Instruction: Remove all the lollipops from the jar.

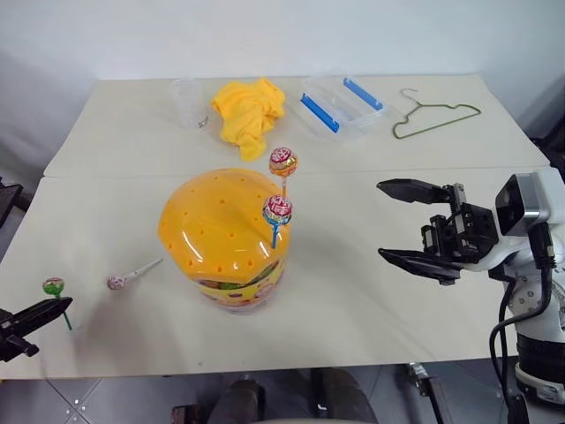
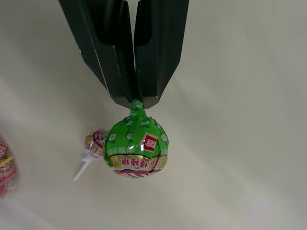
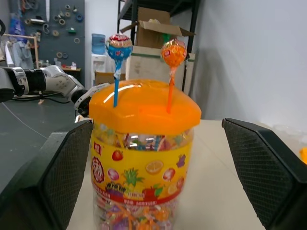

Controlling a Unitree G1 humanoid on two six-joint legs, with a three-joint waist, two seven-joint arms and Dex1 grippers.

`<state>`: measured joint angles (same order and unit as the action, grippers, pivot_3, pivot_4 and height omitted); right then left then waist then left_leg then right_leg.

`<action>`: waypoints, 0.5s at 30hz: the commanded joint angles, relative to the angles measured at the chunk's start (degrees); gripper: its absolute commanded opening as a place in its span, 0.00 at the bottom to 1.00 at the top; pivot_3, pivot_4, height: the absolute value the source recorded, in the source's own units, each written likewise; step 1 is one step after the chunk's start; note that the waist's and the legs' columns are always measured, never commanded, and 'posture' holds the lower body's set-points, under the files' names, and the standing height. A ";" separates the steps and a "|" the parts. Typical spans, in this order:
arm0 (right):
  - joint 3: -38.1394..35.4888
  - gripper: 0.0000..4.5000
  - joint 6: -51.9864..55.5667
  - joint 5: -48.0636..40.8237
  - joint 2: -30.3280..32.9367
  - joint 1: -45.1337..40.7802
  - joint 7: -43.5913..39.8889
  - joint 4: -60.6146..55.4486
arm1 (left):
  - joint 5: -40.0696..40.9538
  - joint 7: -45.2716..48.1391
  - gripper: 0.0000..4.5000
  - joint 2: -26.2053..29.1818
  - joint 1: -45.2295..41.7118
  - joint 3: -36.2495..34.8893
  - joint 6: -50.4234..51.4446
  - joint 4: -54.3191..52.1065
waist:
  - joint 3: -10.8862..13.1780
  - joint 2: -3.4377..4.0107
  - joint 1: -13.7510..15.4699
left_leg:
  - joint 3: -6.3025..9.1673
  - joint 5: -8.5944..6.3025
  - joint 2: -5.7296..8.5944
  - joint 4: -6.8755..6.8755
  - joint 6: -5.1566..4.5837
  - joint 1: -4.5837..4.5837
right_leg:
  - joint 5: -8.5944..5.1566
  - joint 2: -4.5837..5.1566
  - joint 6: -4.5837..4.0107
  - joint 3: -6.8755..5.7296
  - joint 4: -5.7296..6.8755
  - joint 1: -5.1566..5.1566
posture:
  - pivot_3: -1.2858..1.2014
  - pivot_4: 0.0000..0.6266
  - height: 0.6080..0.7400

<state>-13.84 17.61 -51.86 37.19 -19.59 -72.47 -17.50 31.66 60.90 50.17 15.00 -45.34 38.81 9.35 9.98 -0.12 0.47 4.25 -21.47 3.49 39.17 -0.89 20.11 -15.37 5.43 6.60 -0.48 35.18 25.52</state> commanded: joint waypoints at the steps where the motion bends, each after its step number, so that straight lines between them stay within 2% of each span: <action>1: -0.83 1.00 -0.38 0.00 0.48 0.02 -0.05 -0.73 | -0.08 -1.30 0.12 0.49 0.25 -0.18 -0.50 -0.13 | -0.01 -0.01 -0.25 | 0.01 0.00 0.00 0.00 0.00 0.00 | 0.00 0.00 0.00 0.00 -0.01 0.00 | 0.52 0.24 1.00; 3: -1.23 1.00 0.31 -0.19 0.99 0.27 0.14 -0.70 | -0.78 -2.02 0.23 0.73 0.29 -0.42 -1.73 1.47 | -0.01 -0.01 -0.48 | 0.00 0.00 0.00 0.00 0.00 0.00 | 0.00 0.00 0.00 0.01 -0.01 0.00 | 0.52 0.24 1.00; 11: -2.24 1.00 1.21 -0.04 2.37 1.43 0.51 0.29 | 0.84 2.16 0.77 1.12 2.69 -4.31 -7.23 4.12 | -0.01 -0.01 -0.48 | 0.00 -0.01 -0.01 -0.01 0.00 0.00 | 0.00 0.01 0.00 0.01 -0.08 -0.01 | 0.52 0.24 1.00; 14: -5.48 1.00 2.28 -1.94 2.70 1.58 3.34 0.86 | 6.55 5.92 0.97 0.37 -0.91 -9.00 -10.97 -0.26 | -0.02 -0.04 -0.01 | 0.02 -0.01 -0.01 0.00 0.00 0.01 | 0.00 0.02 0.00 -0.01 -0.14 -0.01 | 0.52 0.24 1.00; 15: -6.94 1.00 2.64 -2.47 3.24 2.35 3.50 0.86 | 9.07 6.47 0.99 0.64 -2.37 -10.33 -10.75 -3.11 | -0.02 -0.05 0.40 | 0.05 -0.01 -0.01 0.03 0.00 0.02 | 0.00 0.02 0.00 -0.04 -0.16 -0.01 | 0.52 0.24 1.00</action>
<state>-17.35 20.00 -52.51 39.09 -17.71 -69.71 -15.80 36.32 65.56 50.02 13.91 -51.57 29.76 10.93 9.95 -0.17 0.88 4.29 -21.48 3.49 39.22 -0.88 20.13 -15.37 5.47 6.60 -0.52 34.99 25.50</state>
